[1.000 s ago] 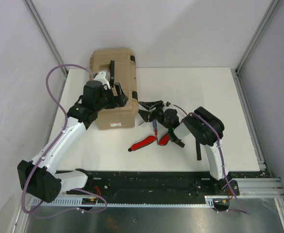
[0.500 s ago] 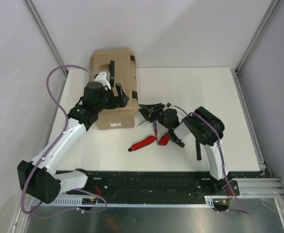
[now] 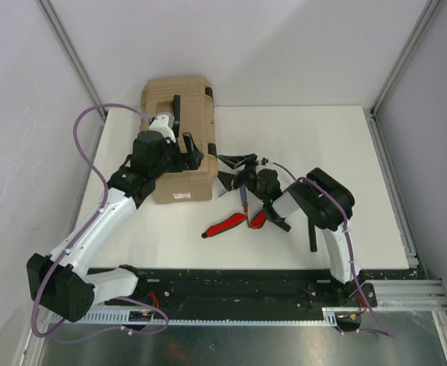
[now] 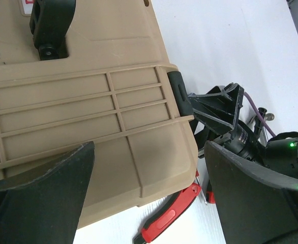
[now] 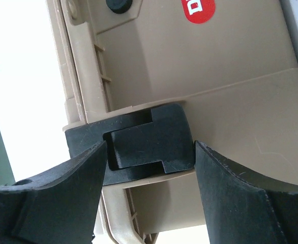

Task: Pack the tool kit

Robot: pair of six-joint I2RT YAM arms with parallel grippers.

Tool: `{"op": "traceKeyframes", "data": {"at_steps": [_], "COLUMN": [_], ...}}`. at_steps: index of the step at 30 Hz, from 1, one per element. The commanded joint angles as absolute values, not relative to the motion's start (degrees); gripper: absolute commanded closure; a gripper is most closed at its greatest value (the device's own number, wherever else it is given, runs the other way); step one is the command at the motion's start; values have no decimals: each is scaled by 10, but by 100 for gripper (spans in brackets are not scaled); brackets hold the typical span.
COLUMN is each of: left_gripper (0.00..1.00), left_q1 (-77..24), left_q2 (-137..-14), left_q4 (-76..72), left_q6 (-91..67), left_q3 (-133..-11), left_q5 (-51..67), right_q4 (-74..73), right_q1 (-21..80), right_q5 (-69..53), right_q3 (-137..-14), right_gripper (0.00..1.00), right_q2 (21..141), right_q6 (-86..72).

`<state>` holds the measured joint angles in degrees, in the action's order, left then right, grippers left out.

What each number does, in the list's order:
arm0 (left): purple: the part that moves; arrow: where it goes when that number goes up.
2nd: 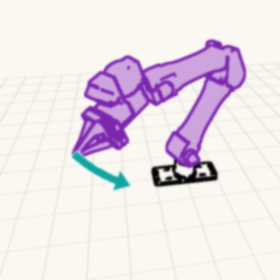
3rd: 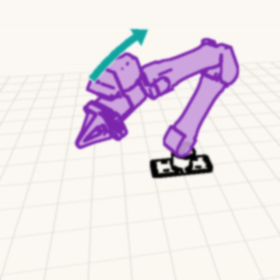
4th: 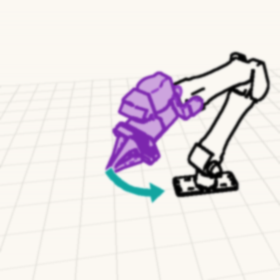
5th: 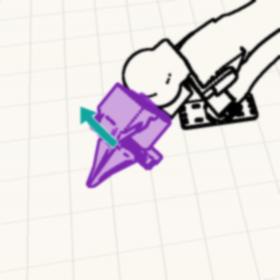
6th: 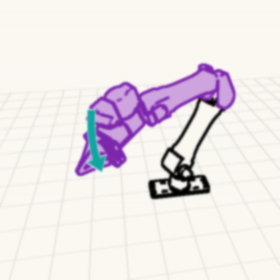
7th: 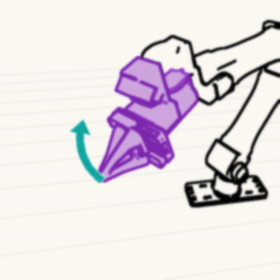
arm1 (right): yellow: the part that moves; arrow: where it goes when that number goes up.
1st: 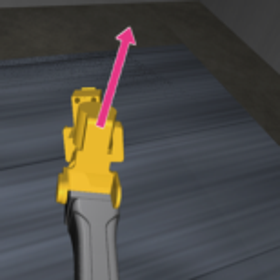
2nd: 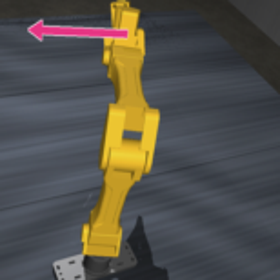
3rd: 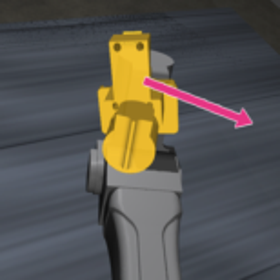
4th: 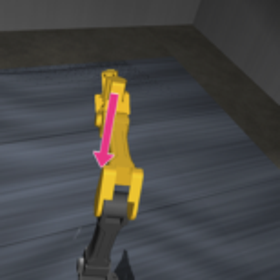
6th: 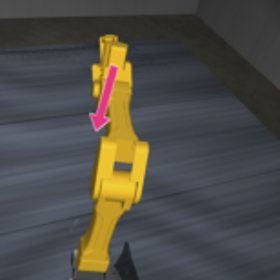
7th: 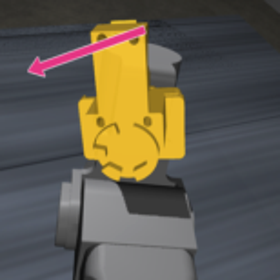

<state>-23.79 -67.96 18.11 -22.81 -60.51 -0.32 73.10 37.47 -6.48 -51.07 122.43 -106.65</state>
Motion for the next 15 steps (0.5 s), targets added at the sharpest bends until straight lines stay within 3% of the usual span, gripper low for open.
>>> {"op": "traceKeyframes", "data": {"at_steps": [1,7,15], "left_gripper": [5,5,6], "left_q1": [-249,-258,-270], "left_q2": [-707,-712,-718], "left_q4": [278,278,279], "left_q6": [-239,-249,-247], "left_q3": [-570,-562,-552], "left_q5": [12,21,15], "right_q4": [918,918,920], "right_q1": [398,427,427], "right_q5": [-43,-15,-14], "right_q3": [-554,-586,-590], "right_gripper": [29,36,58], "right_q2": [1212,1219,1201], "right_q6": [-1085,-1092,-1062]}}
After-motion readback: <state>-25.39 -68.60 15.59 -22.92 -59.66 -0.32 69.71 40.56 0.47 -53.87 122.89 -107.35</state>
